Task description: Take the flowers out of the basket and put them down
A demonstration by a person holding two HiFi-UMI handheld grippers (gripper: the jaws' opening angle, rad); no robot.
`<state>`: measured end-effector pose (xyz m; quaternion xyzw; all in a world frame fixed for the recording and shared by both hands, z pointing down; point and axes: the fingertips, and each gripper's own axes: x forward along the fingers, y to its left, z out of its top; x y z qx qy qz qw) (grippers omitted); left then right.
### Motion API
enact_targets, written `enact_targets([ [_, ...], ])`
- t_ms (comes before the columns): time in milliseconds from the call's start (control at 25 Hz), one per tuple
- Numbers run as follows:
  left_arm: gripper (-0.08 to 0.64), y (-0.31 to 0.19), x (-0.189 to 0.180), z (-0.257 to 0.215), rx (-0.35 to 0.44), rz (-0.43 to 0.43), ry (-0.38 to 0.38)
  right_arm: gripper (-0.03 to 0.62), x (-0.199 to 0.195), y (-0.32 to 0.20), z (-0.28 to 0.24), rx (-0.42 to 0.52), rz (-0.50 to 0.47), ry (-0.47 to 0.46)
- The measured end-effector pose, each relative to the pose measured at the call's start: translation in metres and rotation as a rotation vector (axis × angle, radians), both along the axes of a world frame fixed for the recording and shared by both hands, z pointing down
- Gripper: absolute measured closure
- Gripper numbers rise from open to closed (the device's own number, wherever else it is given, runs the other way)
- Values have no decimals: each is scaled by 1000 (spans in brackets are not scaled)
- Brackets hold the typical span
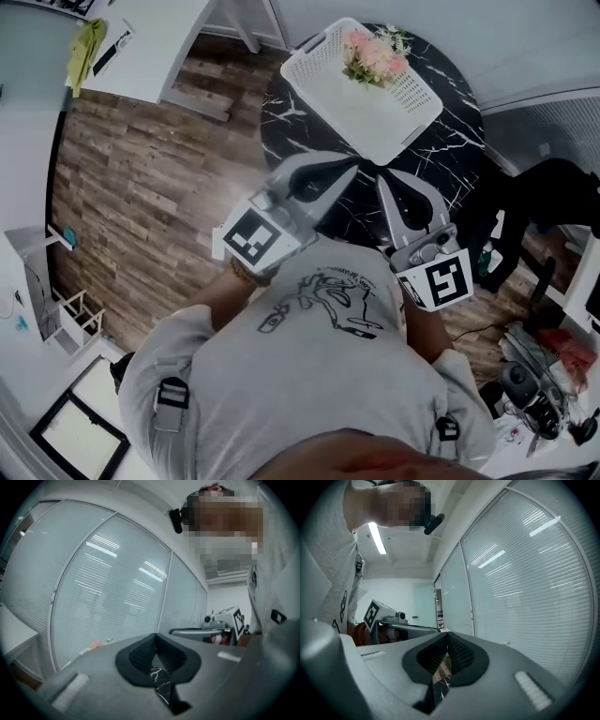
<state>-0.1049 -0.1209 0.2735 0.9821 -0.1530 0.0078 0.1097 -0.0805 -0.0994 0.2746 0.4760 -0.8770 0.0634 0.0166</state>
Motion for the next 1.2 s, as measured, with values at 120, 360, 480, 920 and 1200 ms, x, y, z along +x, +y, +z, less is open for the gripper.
enact_targets([
  [120, 557, -9, 1, 6, 4, 12, -15, 586, 1, -10, 6, -8, 8, 5],
  [360, 555, -24, 10, 25, 2, 34, -57, 574, 10, -29, 22, -21, 9, 34],
  [480, 554, -37, 11, 37, 11, 34, -84, 563, 16, -41, 35, -38, 16, 48],
  [920, 526, -96, 14, 100, 80, 53, -207, 511, 39, -91, 102, -116, 31, 120],
  [1200, 494, -128, 20, 141, 86, 93, -301, 445, 60, -120, 151, -206, 47, 158],
])
